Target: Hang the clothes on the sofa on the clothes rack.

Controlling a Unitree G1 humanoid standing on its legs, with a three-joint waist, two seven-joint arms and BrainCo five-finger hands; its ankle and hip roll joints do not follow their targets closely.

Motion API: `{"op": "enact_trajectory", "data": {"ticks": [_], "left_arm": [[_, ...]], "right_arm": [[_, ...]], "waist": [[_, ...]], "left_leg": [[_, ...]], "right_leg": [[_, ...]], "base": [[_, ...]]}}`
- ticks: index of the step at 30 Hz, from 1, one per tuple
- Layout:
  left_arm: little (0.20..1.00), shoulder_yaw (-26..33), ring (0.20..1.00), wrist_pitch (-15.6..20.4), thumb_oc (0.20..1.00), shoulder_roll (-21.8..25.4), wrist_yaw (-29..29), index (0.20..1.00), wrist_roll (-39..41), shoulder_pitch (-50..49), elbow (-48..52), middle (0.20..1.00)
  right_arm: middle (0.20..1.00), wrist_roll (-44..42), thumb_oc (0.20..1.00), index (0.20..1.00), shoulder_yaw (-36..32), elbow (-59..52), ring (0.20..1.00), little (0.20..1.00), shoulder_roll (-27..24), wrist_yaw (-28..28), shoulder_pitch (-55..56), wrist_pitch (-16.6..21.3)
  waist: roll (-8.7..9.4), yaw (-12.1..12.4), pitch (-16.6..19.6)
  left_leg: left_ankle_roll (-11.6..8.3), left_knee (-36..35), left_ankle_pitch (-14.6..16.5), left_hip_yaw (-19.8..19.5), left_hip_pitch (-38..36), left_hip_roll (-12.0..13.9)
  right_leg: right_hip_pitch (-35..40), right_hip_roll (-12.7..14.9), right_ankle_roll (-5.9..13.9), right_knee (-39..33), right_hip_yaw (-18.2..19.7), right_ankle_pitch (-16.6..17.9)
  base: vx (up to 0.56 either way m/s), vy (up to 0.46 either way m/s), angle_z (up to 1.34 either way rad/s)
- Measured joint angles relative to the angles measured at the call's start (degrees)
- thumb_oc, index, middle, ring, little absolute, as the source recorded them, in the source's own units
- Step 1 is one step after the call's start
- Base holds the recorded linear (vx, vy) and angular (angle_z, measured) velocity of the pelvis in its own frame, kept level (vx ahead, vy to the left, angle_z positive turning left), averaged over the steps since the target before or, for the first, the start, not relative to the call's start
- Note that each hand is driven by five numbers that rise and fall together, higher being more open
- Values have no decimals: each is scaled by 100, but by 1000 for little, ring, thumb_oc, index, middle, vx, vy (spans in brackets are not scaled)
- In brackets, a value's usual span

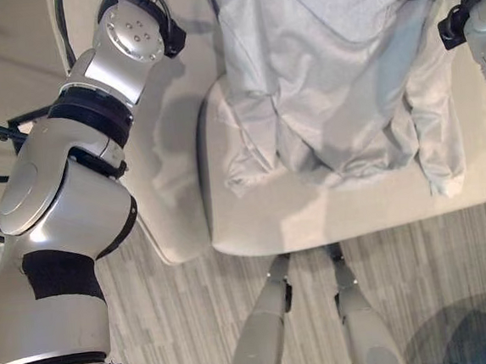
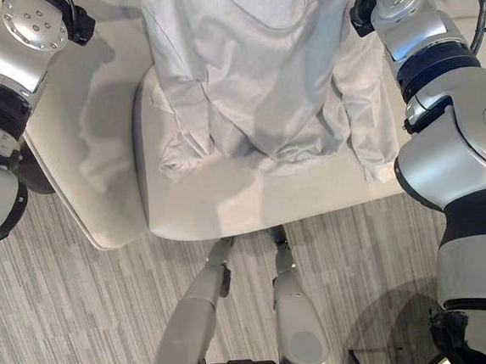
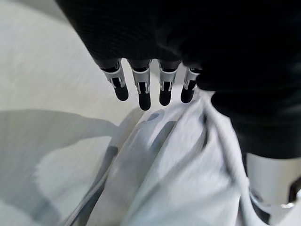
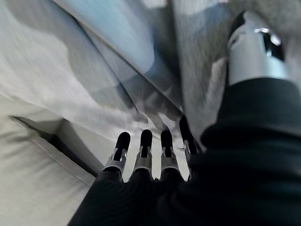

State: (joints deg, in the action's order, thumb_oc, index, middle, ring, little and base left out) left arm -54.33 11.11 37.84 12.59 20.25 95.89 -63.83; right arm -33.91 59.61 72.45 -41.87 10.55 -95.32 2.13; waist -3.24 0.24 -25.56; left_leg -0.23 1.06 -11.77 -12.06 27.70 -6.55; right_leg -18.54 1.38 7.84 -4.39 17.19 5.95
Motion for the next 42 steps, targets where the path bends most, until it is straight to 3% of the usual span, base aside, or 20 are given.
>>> {"op": "enact_trajectory", "data": {"ticks": [11, 18, 42], "left_arm": [[1000, -231, 1000, 2, 1000, -124, -51, 1000, 3, 266, -12, 1000], [1000, -509, 1000, -2, 1000, -628, -177, 1000, -8, 266, 44, 1000], [1000, -619, 1000, -15, 1000, -762, -503, 1000, -11, 259, -27, 1000]], "right_arm": [[1000, -41, 1000, 1000, 168, 49, 1000, 1000, -51, -115, -172, -1], [1000, -39, 1000, 1000, 169, 246, 1000, 1000, -48, -239, -142, -22], [1000, 20, 1000, 1000, 439, 264, 1000, 1000, 43, -593, -121, -74]], "waist": [[-8, -19, 4], [-20, -23, 5], [-114, 44, 15]], "left_leg": [[-4, -197, 3, -110, 236, 128], [21, -196, -26, -101, 351, 68], [85, -175, -93, -132, 349, -70]], "right_leg": [[-291, -115, -29, -104, -133, -1], [-432, -98, -94, -41, -131, 18], [-374, 48, 6, -95, -189, -25]], "base": [[33, -11, -1], [2, -5, -1], [-4, 3, 1]]}}
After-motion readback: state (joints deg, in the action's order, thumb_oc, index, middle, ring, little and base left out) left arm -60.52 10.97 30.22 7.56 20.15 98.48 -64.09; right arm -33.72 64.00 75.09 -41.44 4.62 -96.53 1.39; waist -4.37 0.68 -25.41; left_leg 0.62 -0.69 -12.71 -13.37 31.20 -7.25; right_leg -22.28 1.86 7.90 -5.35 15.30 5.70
